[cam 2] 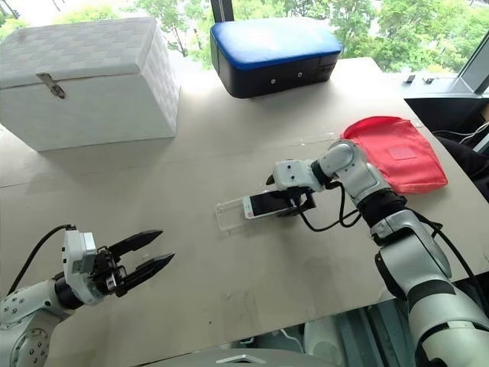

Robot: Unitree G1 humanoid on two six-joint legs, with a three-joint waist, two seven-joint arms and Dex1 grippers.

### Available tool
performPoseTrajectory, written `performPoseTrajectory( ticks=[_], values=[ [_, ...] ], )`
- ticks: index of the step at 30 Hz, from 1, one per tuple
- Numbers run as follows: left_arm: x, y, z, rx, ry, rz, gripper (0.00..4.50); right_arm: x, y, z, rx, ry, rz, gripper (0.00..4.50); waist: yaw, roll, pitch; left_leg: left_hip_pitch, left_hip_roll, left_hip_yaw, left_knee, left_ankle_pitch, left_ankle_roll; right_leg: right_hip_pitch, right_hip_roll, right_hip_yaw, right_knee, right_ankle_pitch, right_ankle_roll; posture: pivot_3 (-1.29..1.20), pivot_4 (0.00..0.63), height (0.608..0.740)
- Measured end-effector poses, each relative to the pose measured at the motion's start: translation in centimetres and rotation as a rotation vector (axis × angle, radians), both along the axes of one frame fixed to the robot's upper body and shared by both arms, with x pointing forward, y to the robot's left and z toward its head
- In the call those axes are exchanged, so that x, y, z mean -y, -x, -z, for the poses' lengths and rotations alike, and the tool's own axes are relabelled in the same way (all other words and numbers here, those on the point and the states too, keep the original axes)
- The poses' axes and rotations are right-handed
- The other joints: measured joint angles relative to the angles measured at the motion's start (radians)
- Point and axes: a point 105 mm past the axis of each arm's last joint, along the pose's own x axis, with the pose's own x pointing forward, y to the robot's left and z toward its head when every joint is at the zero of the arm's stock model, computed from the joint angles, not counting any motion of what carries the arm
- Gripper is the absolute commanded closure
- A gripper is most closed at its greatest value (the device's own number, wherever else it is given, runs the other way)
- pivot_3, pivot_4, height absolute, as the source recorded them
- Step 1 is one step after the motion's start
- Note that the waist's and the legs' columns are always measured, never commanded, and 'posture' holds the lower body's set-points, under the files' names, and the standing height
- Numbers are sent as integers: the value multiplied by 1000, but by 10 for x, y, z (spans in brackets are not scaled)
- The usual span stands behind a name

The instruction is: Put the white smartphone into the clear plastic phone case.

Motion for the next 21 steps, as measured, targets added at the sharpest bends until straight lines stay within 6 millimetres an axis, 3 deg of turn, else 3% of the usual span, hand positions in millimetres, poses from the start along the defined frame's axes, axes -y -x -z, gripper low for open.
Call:
performPoseTrajectory(
  ticks=[2, 5, 10, 13, 17, 21],
  values=[
    [0, 0, 0, 1, -3, -1, 1304, -1, 2, -9, 11, -28, 0, 76, 1, 0, 0, 0, 0, 0, 0, 0, 0, 0, 0, 0, 0, 0, 0, 0, 150, 734],
    [2, -2, 2, 3, -8, 2, 1304, 1, 5, -24, 1, -122, 43, 921, 3, 0, 0, 0, 0, 0, -2, 0, 0, 0, -2, 0, 0, 0, 0, 0, 150, 734],
    [10, -8, 0, 22, 6, 32, 1304, 6, 27, -22, -140, -194, 89, 3404, 2, -1, -1, 0, -1, 0, -3, 0, 0, -1, -4, 0, 0, 0, -1, 0, 150, 734],
    [13, -9, 0, 22, 7, 42, 1304, 6, 38, -9, -193, -186, 95, 4388, 2, -1, -1, 0, 0, 0, -4, 0, 0, -2, -4, 0, 0, 0, -1, 0, 150, 734],
    [14, -13, -4, 39, 8, 47, 1304, 3, 54, 22, -297, -110, 101, 4388, 2, -1, -1, 0, 0, 1, -4, 0, 0, -2, -4, -1, 0, 1, -1, 0, 150, 734],
    [13, -14, -3, 34, 9, 46, 1304, 5, 54, 32, -333, -72, 128, 4388, 2, -1, -1, 0, -1, 1, -4, 0, 0, -2, -4, 0, 0, 1, -1, 0, 150, 734]
  ],
)
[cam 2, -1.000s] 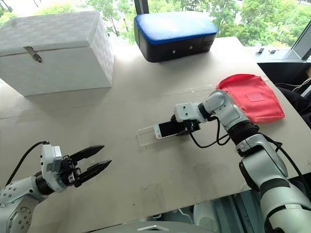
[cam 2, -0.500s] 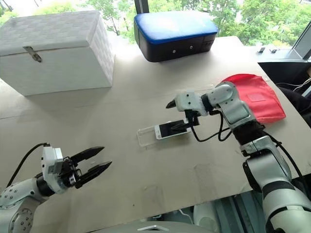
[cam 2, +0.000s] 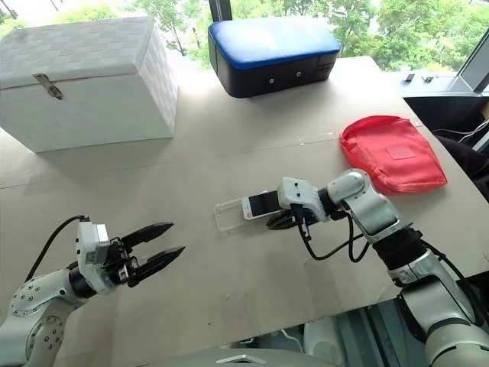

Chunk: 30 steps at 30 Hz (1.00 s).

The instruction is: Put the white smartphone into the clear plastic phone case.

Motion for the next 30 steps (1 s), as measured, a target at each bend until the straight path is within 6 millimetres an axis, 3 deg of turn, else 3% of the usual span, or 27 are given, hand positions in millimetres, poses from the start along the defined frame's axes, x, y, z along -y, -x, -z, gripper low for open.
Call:
performPoseTrajectory(
  ticks=[5, 20, 23, 26, 30],
  values=[
    [0, 0, 1, -13, 2, -2, 1304, 5, -12, 15, 0, 37, 65, 4388, 1, 0, 0, 0, -1, 1, 0, 0, 0, 0, 3, 0, 0, 0, 0, 0, 150, 734],
    [2, 1, 2, -32, 7, 0, 1304, -1, -30, 5, 53, 45, 44, 4388, 0, 0, 0, 0, -1, 1, 0, 0, 0, 0, 5, 0, 0, 0, 0, 0, 150, 734],
    [3, 2, 2, -32, 12, 4, 1304, -5, -20, -2, -6, 7, 3, 4388, 0, 0, 0, 0, -1, 1, 0, 0, 0, 0, 5, 0, 0, 0, 1, 0, 150, 734],
    [2, 4, 4, -44, 11, 3, 1304, -16, -13, -23, -27, -91, -20, 4388, -1, 0, 0, 0, 0, 1, 0, 0, 0, 0, 5, 0, 0, 0, 1, 0, 150, 734],
    [1, 4, 5, -40, 6, -1, 1304, -34, -24, -29, 20, -156, 53, 4388, -1, 0, 0, 0, 0, 1, 0, 0, 0, 0, 4, 0, 1, 0, 0, 0, 150, 734]
  ],
)
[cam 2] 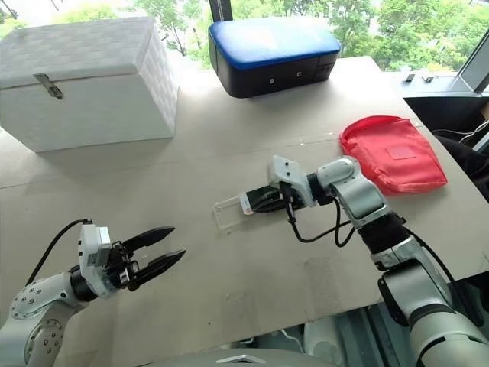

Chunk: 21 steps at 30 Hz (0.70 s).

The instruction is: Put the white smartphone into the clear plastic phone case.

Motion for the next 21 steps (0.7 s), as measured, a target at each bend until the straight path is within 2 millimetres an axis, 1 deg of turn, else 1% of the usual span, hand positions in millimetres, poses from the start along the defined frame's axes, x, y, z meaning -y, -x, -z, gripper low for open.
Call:
performPoseTrajectory(
  ticks=[3, 4, 5, 7, 9, 10, 12, 15, 16, 19, 21],
  values=[
    [0, -1, 0, 2, -5, -3, 1304, -4, -12, 6, 44, 20, 60, 4388, 3, 0, 0, 0, -1, 0, 0, 0, 0, 0, 0, 0, 0, 0, 0, 0, 150, 734],
    [0, -1, 0, 3, -6, -4, 1304, -3, -16, 11, 52, 41, 78, 4388, 3, -1, 0, 0, -1, 0, 0, 0, 0, 0, 0, 0, 0, 0, 0, 0, 150, 734],
    [0, -2, -1, 7, -7, -3, 1304, -2, -19, 22, 53, 80, 91, 4388, 3, -1, 0, 0, -1, 0, 0, 0, 0, 0, 0, 0, 0, 0, 0, 0, 150, 734],
    [0, -2, -1, 11, -7, -2, 1304, -3, -21, 30, 82, 109, 83, 4388, 0, 0, -1, 0, -1, 1, 0, 0, 0, 0, 0, 0, 0, 0, 0, 0, 150, 734],
    [1, -4, -3, 18, -7, 0, 1304, -5, -22, 30, 112, 125, 69, 4388, -1, 0, -1, 1, -1, 1, 0, 0, 0, 0, 0, 0, 0, 0, 0, 0, 150, 734],
    [1, -4, -4, 23, -7, 1, 1304, -6, -22, 34, 143, 155, 50, 4388, -2, -1, -2, 2, 0, 1, 0, 1, -1, 1, 1, 0, 0, 0, 0, 0, 150, 734],
    [1, -5, -3, 22, -8, -1, 1304, -7, -22, 39, 180, 183, 28, 4388, -1, 0, -5, 4, 0, 1, 0, 1, -1, 3, 1, 0, 1, 0, 0, 0, 150, 734],
    [3, -5, -3, 20, -9, 3, 1304, -7, -21, 45, 165, 186, 32, 4388, 0, 1, -5, 16, 1, 1, -2, 0, -4, 14, 1, 0, 0, -1, 0, 0, 150, 734],
    [3, -5, -3, 20, -9, 3, 1304, -8, -19, 47, 145, 179, 29, 4388, 0, 0, -7, 18, 1, 1, -3, -3, -4, 15, 0, 0, 0, -1, 0, 0, 150, 734],
    [4, -6, -3, 24, -7, 9, 1304, -8, -17, 49, 116, 167, 35, 4388, 0, 1, -9, 18, 1, 2, -2, -4, -3, 15, -1, 0, 1, 0, 0, 0, 150, 734],
    [6, -7, -3, 24, -5, 13, 1304, -8, -17, 49, 100, 153, 42, 4388, 0, 2, -10, 18, 1, 2, -3, -2, -6, 15, -1, 0, 1, 0, 0, 0, 150, 734]
  ],
)
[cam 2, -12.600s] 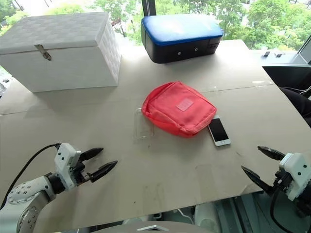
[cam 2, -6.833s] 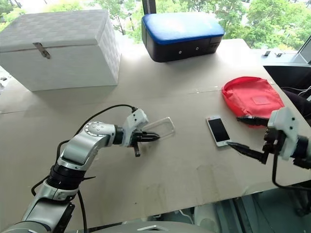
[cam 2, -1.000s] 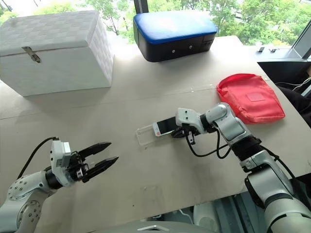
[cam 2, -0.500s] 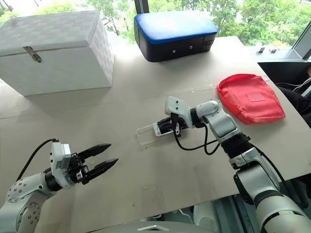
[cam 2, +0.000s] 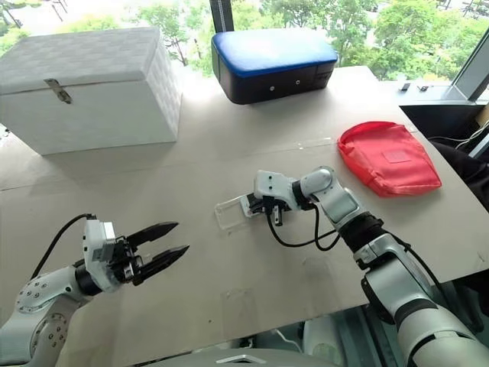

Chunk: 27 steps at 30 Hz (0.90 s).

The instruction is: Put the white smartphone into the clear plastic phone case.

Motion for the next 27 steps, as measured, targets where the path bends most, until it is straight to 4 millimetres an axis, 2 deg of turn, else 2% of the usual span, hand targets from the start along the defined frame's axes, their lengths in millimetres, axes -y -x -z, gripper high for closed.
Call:
performPoseTrajectory(
  ticks=[5, 9, 11, 12, 13, 14, 15, 16, 17, 20, 23, 27],
  values=[
    [0, -3, 1, -3, -3, -19, 1304, 4, 0, -11, -131, -150, 94, 4388, 1, -1, 2, -4, 0, 0, -1, 0, 0, -3, -2, 0, -1, 0, 0, 0, 150, 734],
    [-5, -12, 10, -34, -75, -108, 1304, 15, 1, -49, -79, -255, 113, 4388, 1, 3, 7, -6, 0, 0, -3, 2, 3, -6, -4, 0, -1, 0, 0, 0, 150, 734],
    [-4, -17, 19, -81, -99, -143, 1854, 28, -1, -70, 16, -261, 139, 4500, 3, 3, 7, -7, 0, 0, -4, 2, 3, -7, -4, -1, -2, 0, -1, 0, 150, 734],
    [-1, -18, 21, -93, -104, -142, 2142, 34, -3, -74, 52, -248, 158, 4500, 4, 3, 7, -8, 0, 0, -4, 2, 3, -8, -4, -1, -2, 0, -1, 0, 150, 734],
    [4, -21, 23, -104, -113, -126, 2630, 45, -7, -75, 101, -211, 201, 4500, 5, 3, 7, -9, -1, -1, -4, 2, 3, -9, -4, -2, -2, 0, -1, 0, 150, 734],
    [5, -22, 23, -105, -115, -121, 3131, 50, -9, -75, 114, -199, 219, 4500, 4, 2, 6, -11, -1, -1, -4, 2, 3, -11, -3, -2, -2, 0, -1, 0, 150, 734],
    [9, -24, 24, -108, -128, -106, 3386, 64, -14, -72, 147, -158, 279, 4500, 4, 1, 6, -16, -1, -1, -3, 2, 4, -15, -3, -2, -1, 0, -1, 0, 150, 734],
    [11, -25, 24, -112, -133, -99, 3995, 70, -17, -69, 160, -139, 311, 4500, 3, 1, 6, -18, -1, 0, -3, 3, 4, -16, -2, -2, -1, 0, -1, 0, 150, 734],
    [14, -27, 24, -113, -137, -90, 4379, 77, -20, -66, 170, -120, 344, 4500, 2, 1, 6, -18, -2, 0, -3, 3, 4, -16, -2, -2, -1, 0, 0, 0, 150, 734],
    [22, -38, 22, -100, -161, -71, 4449, 89, -25, -58, 192, -76, 413, 4500, 2, 1, 6, -19, -2, 0, -3, 3, 4, -16, 0, -2, -1, 2, 3, 0, 150, 734],
    [28, -49, 29, -112, -220, -51, 4449, 99, -29, -52, 238, -7, 456, 4500, 2, 1, 6, -19, -2, 1, -3, 3, 4, -16, 1, -2, -1, 2, 4, 0, 150, 734],
    [33, -60, 33, -113, -256, -36, 4449, 103, -29, -40, 259, 65, 467, 4500, 5, 0, 6, -18, -2, 1, -3, 3, 4, -16, 1, -1, -1, 2, 4, 0, 150, 734]
  ],
)
